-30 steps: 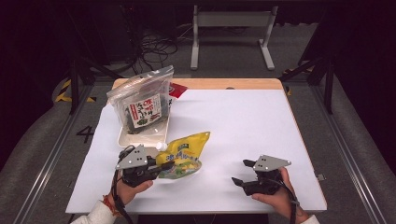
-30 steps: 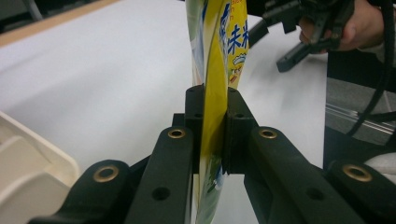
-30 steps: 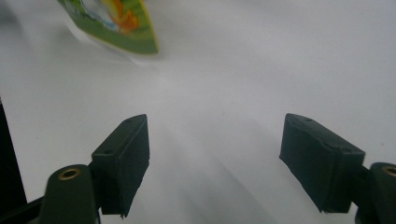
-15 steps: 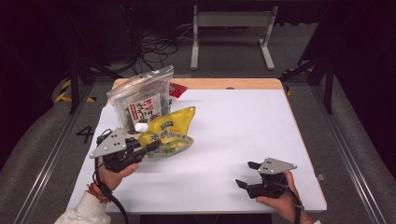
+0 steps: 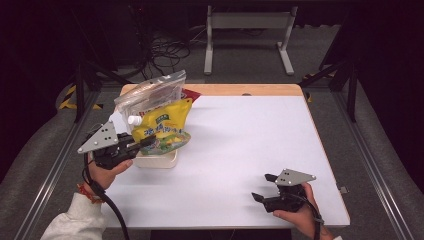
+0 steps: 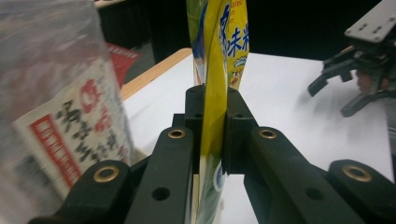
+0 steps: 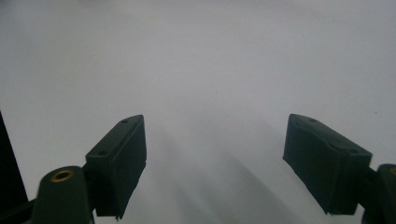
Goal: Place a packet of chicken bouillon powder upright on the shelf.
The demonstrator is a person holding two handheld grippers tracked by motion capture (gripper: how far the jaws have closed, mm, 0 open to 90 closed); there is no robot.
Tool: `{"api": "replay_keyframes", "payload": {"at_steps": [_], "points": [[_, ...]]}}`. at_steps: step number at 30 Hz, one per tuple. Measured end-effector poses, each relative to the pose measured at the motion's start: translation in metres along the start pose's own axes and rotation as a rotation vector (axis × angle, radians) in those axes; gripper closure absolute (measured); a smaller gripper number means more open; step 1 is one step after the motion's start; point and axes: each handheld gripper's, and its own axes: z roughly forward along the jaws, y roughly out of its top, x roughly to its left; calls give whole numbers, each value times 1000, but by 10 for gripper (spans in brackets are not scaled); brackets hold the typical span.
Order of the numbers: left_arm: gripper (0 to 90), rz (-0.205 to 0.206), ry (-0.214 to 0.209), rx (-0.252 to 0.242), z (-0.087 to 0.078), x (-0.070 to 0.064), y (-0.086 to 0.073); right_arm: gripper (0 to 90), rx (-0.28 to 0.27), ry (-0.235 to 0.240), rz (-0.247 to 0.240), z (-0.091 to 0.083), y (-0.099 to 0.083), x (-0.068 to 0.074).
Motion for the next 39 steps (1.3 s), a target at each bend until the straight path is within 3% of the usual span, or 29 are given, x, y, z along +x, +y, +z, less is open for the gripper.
{"api": "replay_keyframes", "payload": {"at_steps": [2, 6, 8, 13, 24, 29, 39], "points": [[838, -9, -5, 18, 0, 4, -4, 211, 2, 4, -2, 1, 0, 0], [838, -12, 27, 47, 0, 10, -15, 209, 8, 10, -5, 3, 0, 2], [838, -30, 20, 49, -1, 14, -20, 209, 10, 12, -9, 3, 1, 2], [840, -18, 5, 83, -3, 20, -29, 208, 9, 15, -3, 4, 0, 2], [841, -33, 13, 148, 2, 23, -42, 205, 14, 20, -8, 4, 0, 3], [842, -68, 17, 145, 2, 27, -48, 203, 14, 23, -10, 4, 1, 3], [844, -87, 35, 176, 6, 27, -60, 201, 22, 37, -15, 6, 1, 5]]}}
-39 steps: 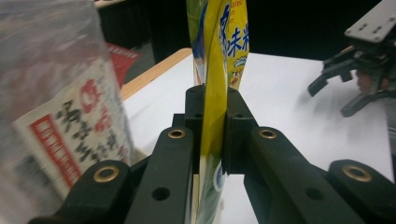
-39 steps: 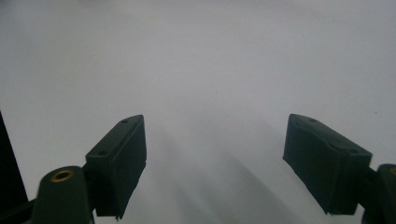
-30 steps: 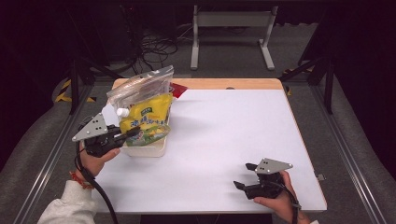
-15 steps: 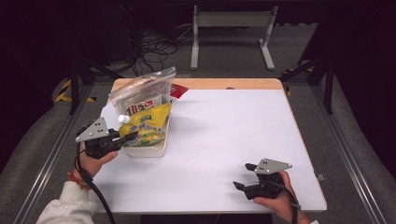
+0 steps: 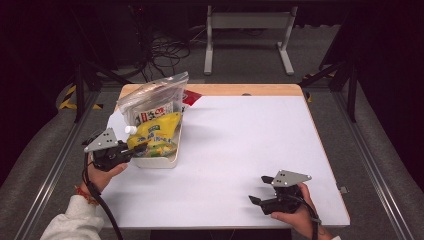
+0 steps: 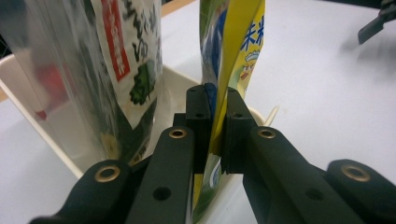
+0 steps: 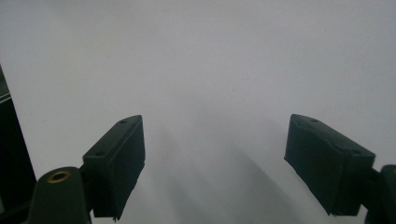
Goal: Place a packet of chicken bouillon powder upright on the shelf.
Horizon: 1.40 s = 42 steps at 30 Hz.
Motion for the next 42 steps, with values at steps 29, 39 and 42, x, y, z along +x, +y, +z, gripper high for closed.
{"api": "replay_keyframes", "payload": {"at_steps": [29, 39, 42], "points": [[842, -73, 20, 11, 6, 4, -26, 198, -8, -6, -29, 0, 4, 0], [832, -74, 60, 30, 6, -1, -23, 198, -21, -14, -33, -3, 6, 1], [829, -79, 69, 28, 6, -2, -23, 198, -20, -14, -38, -3, 6, 2]]}}
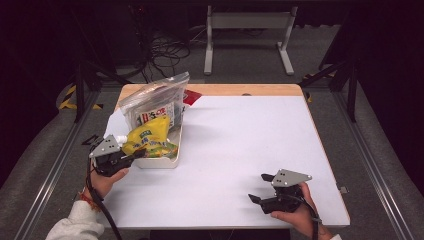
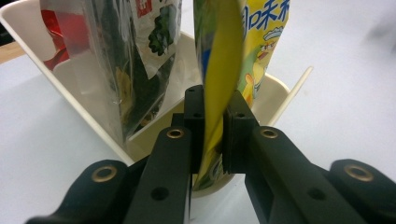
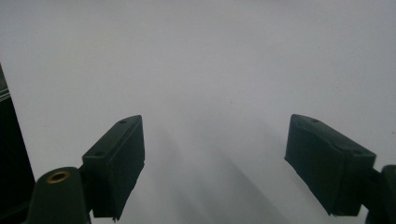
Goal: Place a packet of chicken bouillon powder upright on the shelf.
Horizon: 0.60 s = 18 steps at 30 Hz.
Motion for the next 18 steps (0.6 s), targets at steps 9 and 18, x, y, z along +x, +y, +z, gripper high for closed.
{"api": "replay_keyframes", "payload": {"at_steps": [9, 18], "points": [[796, -10, 27, -21, -2, -3, 2, 198, 5, 6, 4, 1, 0, 0], [778, -14, 48, -53, -5, -6, 4, 198, 5, 9, -1, 1, 0, 0]]}}
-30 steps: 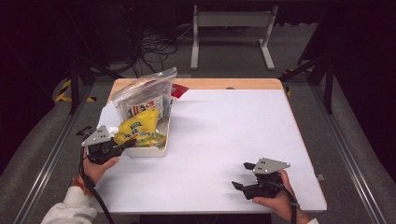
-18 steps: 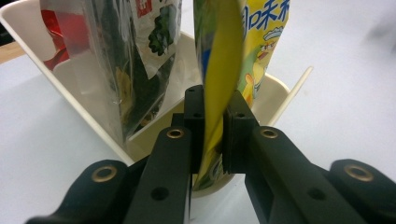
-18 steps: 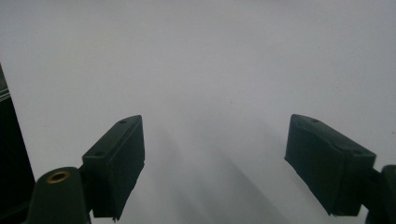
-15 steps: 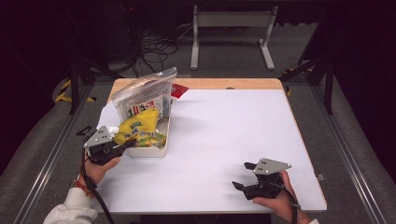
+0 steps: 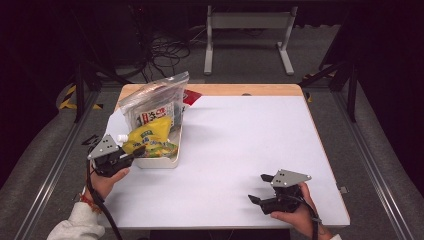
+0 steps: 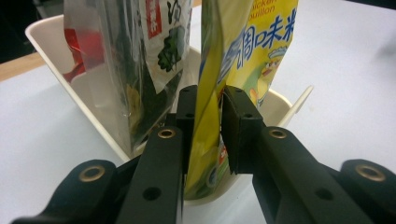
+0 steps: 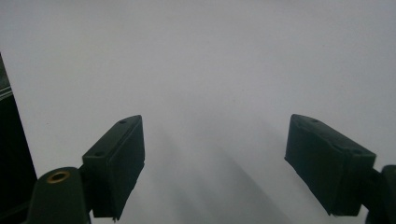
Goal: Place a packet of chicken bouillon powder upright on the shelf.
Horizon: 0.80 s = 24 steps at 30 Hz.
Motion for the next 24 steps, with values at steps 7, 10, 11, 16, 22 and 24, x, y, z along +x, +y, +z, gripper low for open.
{"api": "replay_keyframes", "payload": {"at_steps": [7, 10, 11, 16, 22, 24], "points": [[724, -3, 35, -40, -7, -5, 2, 198, 0, -2, -1, 0, 0, 0], [668, -22, 72, -72, -12, -8, 4, 198, -3, -1, -1, 0, 0, -1], [653, -25, 70, -83, -13, -8, 4, 198, -2, -2, -2, 0, 1, 0], [511, -13, 100, -90, -17, -16, 6, 201, -24, -24, 10, -3, 1, -2], [325, -21, 142, -111, -19, -22, 6, 200, -23, -45, -1, -7, 2, -5], [270, -42, 155, -128, -21, -24, 6, 200, -20, -66, -15, -8, 2, -5]]}}
